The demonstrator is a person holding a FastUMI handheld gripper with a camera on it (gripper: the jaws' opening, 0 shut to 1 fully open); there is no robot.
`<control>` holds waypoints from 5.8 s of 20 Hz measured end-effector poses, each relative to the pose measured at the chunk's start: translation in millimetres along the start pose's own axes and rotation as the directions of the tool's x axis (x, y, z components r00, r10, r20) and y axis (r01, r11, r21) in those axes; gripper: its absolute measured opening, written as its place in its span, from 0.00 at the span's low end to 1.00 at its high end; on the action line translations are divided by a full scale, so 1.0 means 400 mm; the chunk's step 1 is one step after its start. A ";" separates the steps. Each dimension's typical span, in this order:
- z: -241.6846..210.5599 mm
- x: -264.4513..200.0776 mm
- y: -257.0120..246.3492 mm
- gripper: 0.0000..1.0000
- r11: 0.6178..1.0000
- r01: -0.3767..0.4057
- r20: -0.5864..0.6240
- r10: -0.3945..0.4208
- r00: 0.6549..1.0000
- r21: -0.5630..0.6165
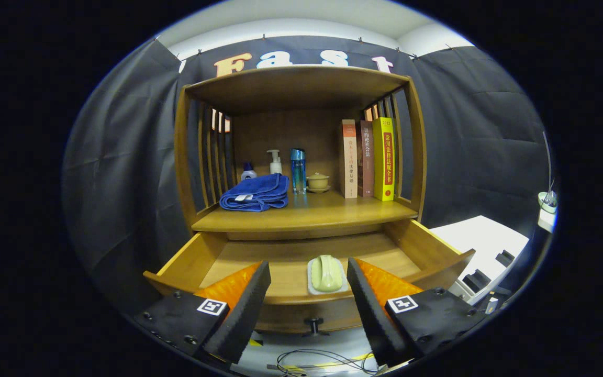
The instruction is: Pull open the drawer, take out the items inside it, and place them on the countertop above the cabinet.
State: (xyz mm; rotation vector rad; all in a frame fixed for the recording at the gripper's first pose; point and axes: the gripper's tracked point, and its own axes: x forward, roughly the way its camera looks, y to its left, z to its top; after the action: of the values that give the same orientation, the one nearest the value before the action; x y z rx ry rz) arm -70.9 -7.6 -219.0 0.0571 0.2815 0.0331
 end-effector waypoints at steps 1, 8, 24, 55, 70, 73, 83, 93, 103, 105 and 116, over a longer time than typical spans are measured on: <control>0.002 0.028 -0.005 0.96 1.000 -0.001 -0.014 0.001 1.000 -0.003; -0.061 0.230 -0.077 0.96 0.999 0.028 -0.198 -0.032 0.980 -0.024; -0.293 0.351 -0.091 0.63 1.000 0.025 -0.564 -0.030 0.825 -0.017; 0.089 0.344 -0.050 0.25 1.000 -0.012 -0.498 0.010 0.867 -0.001; 0.118 0.639 -0.096 0.25 0.999 0.036 -0.479 -0.038 0.877 -0.013; 0.097 0.691 -0.087 0.25 0.999 0.034 -0.479 -0.031 0.877 -0.002; 0.110 0.750 -0.038 0.28 0.997 -0.030 -0.440 -0.002 0.898 -0.066; 0.188 0.678 -0.035 0.75 0.996 0.007 -0.310 -0.035 0.950 -0.091; 0.295 0.428 -0.008 0.99 0.997 0.016 -0.109 -0.024 0.994 -0.069; 0.295 0.363 -0.021 0.99 0.997 0.028 -0.071 -0.033 0.997 -0.073; 0.186 0.066 -0.077 0.99 0.997 0.079 0.024 -0.079 0.997 -0.008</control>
State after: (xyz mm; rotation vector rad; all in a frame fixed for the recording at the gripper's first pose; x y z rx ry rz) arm -24.0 -41.1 -156.9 0.0375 0.2601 -0.0452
